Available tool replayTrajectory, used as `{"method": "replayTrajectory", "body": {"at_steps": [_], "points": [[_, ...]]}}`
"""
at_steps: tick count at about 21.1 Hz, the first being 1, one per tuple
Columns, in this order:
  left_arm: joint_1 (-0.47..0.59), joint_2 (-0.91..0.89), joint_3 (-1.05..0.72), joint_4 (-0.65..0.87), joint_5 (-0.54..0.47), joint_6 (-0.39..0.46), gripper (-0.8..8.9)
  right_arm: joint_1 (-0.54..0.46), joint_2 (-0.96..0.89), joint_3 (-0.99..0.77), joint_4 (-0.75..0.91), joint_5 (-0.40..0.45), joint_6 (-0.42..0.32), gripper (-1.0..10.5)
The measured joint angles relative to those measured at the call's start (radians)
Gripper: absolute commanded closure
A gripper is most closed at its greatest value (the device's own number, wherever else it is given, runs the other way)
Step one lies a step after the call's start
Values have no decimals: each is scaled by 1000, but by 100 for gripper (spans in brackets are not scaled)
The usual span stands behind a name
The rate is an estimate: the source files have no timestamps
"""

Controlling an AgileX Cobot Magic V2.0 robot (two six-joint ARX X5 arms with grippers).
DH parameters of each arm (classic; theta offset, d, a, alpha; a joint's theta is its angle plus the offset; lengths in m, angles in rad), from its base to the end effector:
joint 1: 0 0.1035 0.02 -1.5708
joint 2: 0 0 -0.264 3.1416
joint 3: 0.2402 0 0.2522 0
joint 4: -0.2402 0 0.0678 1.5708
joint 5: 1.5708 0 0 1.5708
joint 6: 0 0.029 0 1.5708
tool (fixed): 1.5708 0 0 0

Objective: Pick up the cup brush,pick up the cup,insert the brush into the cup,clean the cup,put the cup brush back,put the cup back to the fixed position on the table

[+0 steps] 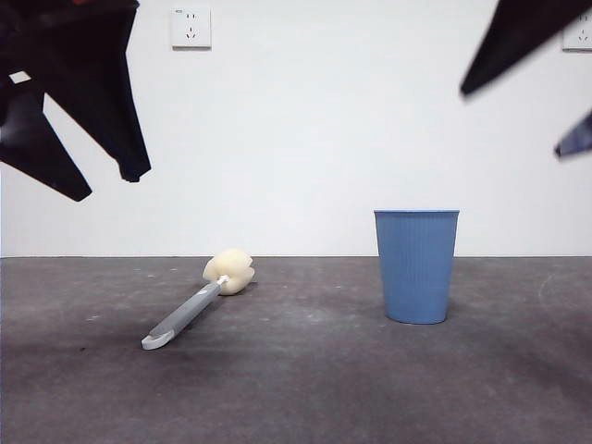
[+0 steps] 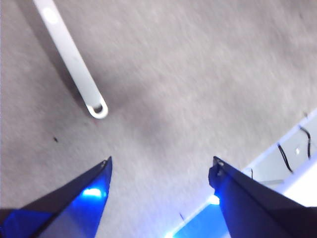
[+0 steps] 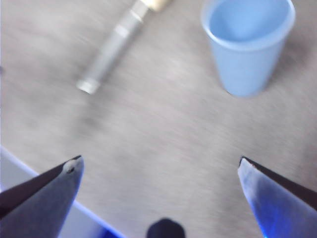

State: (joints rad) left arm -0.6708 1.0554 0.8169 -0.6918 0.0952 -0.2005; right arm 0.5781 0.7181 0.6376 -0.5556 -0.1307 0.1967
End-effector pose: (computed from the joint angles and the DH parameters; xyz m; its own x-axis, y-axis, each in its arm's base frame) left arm 0.1548 -0.1264 0.2561 0.4069 -0.4443 -0.7982 0.5249 0.8288 -0.1937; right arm 0.1218 0.0840 0.2599 0.5967 0.5450 -0.5890 -0.5202 0.8216 0.2331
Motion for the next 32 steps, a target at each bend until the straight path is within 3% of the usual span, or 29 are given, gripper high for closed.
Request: {"method": "replayTrajectory", "body": {"at_steps": [1, 3, 4, 9, 22, 24, 28, 32], "points": [[0, 0, 0, -11, 16, 3, 507, 6, -16, 24, -28, 0, 19, 654], [0, 0, 0, -29, 56, 8, 752, 15, -32, 62, -82, -1, 37, 975], [0, 0, 0, -34, 63, 9, 829, 19, -34, 71, -106, -1, 43, 955], [0, 0, 0, -37, 66, 9, 818, 24, -31, 73, -195, 0, 48, 946], [0, 0, 0, -5, 55, 10, 817, 24, -31, 73, -199, 3, 69, 946], [0, -3, 0, 51, 10, 10, 817, 24, -31, 73, -199, 3, 69, 946], [84, -136, 0, 214, -204, 86, 817, 24, -31, 73, -199, 3, 69, 946], [299, -350, -23, 511, -216, 176, 817, 24, -31, 73, -199, 3, 69, 946]]}}
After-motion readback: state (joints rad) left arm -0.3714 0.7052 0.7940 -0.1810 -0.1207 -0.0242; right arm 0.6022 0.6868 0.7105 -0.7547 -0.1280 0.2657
